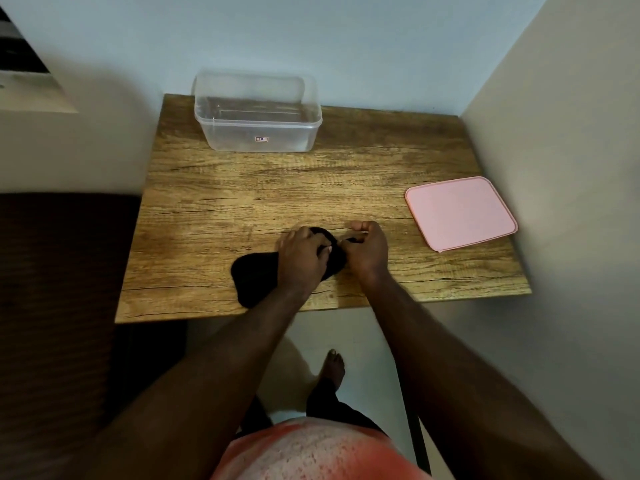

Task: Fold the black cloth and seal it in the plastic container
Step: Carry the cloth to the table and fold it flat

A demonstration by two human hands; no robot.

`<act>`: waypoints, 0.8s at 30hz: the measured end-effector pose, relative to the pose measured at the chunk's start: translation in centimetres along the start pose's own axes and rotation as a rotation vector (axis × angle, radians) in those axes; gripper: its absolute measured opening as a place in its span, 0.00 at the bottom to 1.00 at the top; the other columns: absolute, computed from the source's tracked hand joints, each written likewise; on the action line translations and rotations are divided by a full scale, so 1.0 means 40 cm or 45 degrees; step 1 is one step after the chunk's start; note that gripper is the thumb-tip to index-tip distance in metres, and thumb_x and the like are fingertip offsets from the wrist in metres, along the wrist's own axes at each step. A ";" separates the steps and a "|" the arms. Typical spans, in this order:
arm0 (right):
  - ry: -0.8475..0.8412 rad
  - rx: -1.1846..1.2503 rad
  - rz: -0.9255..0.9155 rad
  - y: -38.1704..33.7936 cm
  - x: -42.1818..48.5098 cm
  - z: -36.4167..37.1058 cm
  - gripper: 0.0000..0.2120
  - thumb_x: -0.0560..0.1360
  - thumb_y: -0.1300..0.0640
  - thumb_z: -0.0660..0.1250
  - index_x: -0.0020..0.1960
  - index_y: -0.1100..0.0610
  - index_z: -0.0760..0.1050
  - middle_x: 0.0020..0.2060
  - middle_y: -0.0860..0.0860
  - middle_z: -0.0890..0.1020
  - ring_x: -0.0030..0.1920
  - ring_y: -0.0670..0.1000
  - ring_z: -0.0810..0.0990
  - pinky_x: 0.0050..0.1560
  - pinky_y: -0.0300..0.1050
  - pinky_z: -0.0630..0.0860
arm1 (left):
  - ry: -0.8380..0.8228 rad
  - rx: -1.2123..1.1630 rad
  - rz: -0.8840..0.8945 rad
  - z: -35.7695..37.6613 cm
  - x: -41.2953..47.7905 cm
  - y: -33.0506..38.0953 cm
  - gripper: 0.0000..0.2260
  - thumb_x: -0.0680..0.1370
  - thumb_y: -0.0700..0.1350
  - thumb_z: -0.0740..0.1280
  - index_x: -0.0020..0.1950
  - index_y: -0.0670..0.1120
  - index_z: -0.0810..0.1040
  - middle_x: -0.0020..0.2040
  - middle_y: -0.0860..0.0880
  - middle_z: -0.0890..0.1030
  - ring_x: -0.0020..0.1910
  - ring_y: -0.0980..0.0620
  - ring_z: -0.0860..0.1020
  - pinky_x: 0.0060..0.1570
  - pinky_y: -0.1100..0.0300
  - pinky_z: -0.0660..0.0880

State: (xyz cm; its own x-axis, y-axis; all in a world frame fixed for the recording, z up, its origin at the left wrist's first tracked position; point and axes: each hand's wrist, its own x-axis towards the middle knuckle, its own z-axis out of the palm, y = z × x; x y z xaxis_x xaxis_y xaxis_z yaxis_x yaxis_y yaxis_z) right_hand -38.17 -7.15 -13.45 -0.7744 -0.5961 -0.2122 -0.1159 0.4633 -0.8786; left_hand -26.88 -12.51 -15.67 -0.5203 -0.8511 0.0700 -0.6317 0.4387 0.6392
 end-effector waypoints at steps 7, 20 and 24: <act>0.069 -0.243 -0.235 -0.008 -0.018 0.018 0.13 0.73 0.67 0.67 0.53 0.57 0.69 0.37 0.44 0.75 0.37 0.45 0.77 0.38 0.39 0.74 | -0.080 0.100 0.089 0.001 -0.012 -0.015 0.12 0.78 0.48 0.64 0.59 0.52 0.80 0.51 0.47 0.76 0.56 0.45 0.72 0.62 0.45 0.66; -0.104 -0.482 -0.816 0.056 -0.083 0.007 0.16 0.74 0.57 0.60 0.51 0.62 0.84 0.45 0.57 0.85 0.44 0.53 0.82 0.48 0.42 0.77 | -0.070 -0.027 0.095 -0.008 -0.019 -0.027 0.13 0.75 0.52 0.66 0.55 0.47 0.81 0.50 0.47 0.77 0.56 0.45 0.73 0.61 0.46 0.65; -0.081 -0.548 -0.673 0.070 -0.080 0.009 0.15 0.75 0.60 0.61 0.55 0.62 0.83 0.51 0.59 0.83 0.51 0.56 0.80 0.52 0.42 0.73 | -0.081 0.022 0.126 -0.003 -0.021 -0.029 0.13 0.75 0.50 0.68 0.56 0.45 0.81 0.51 0.46 0.78 0.56 0.45 0.73 0.60 0.48 0.65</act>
State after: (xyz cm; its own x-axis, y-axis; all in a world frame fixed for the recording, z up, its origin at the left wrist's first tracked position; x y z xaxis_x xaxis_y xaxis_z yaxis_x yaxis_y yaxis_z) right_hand -35.78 -4.17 -15.40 -0.5089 -0.8454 0.1622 -0.7155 0.3107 -0.6258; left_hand -25.64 -12.35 -16.38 -0.6160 -0.7834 0.0828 -0.5848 0.5252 0.6182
